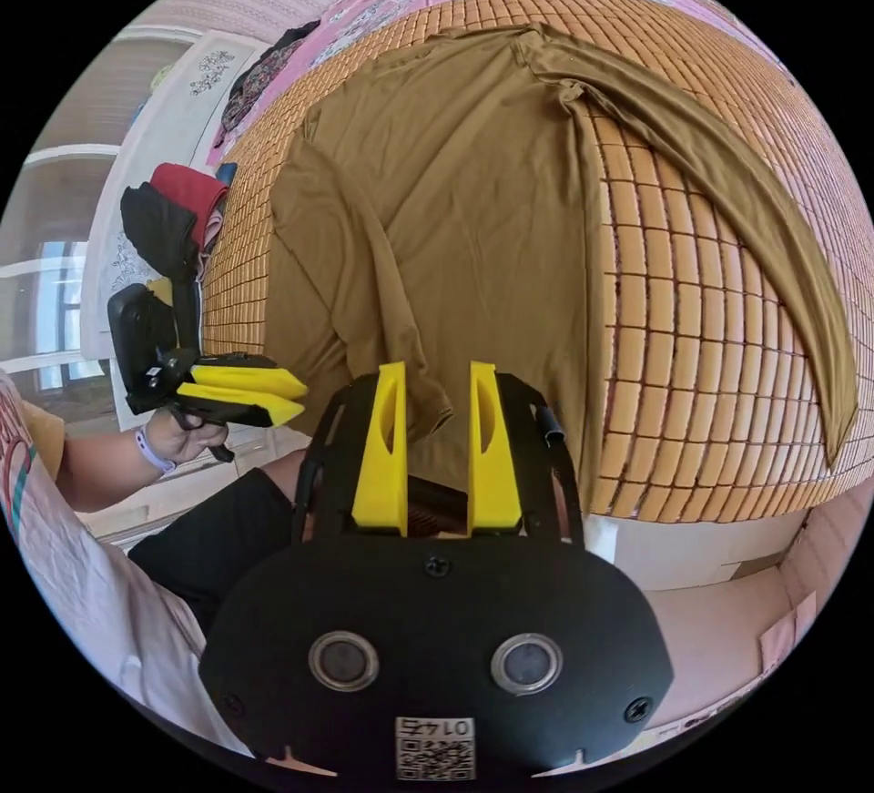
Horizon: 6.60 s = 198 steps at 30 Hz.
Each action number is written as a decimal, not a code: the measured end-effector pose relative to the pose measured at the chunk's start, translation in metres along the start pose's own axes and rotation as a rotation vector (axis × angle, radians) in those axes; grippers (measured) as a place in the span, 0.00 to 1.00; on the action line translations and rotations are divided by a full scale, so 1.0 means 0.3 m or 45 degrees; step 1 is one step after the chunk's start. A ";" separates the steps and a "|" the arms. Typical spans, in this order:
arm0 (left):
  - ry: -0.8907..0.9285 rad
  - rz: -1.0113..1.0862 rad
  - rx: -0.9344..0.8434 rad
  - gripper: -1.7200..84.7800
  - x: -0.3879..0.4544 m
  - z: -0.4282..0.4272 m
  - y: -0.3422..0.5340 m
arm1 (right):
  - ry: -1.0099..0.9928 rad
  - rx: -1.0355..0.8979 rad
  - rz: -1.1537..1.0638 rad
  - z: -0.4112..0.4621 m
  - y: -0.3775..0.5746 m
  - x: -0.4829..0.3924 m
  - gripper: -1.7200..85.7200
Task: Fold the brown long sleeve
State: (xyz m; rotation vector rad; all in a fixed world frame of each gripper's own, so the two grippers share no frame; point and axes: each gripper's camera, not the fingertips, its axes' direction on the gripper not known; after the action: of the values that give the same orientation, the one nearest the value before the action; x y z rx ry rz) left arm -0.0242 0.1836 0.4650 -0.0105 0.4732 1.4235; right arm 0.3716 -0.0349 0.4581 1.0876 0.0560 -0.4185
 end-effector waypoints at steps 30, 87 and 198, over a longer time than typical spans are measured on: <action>-0.772 -0.131 0.334 0.11 -0.458 -0.277 0.040 | 0.439 -0.116 -0.261 -0.288 -0.144 -0.094 0.08; -0.499 0.158 -0.116 0.11 -0.218 0.804 -0.225 | 0.224 0.131 0.143 -0.452 0.099 -0.209 0.01; -0.698 -0.510 0.493 0.08 -0.613 -0.166 0.375 | -0.432 -0.096 -1.265 -0.317 0.374 -1.154 0.09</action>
State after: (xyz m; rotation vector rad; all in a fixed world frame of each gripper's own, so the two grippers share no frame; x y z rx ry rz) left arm -0.1594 0.0142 0.5093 0.5549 0.2609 0.8726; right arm 0.1081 0.1968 0.5938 0.8385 0.3141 -1.4738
